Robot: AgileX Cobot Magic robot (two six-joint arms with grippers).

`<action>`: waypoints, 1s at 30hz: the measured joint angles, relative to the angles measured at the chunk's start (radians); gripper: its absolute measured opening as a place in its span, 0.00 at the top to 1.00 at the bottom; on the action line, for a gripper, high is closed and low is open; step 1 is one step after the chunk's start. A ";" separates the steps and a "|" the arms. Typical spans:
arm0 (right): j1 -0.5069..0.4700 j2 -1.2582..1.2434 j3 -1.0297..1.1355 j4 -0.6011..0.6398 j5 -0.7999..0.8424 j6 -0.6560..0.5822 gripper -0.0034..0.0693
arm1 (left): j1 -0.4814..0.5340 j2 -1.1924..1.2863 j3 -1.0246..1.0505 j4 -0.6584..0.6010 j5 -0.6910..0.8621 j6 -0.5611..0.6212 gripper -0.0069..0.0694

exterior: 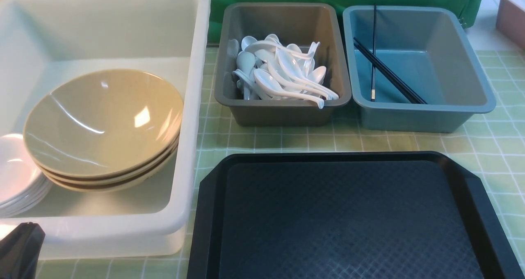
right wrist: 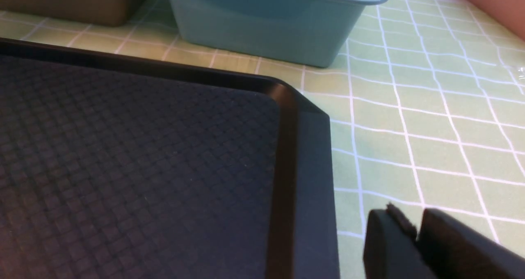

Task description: On green table put chopsticks spoon bowls plates into blue grey white boxes.

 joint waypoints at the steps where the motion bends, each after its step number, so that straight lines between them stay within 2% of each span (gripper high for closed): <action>1: 0.000 0.000 0.000 0.000 0.000 0.000 0.78 | 0.003 0.000 0.000 0.000 0.000 0.000 0.91; 30: 0.000 0.000 0.000 0.000 0.000 -0.001 0.75 | 0.020 0.000 0.000 0.000 0.000 0.000 0.91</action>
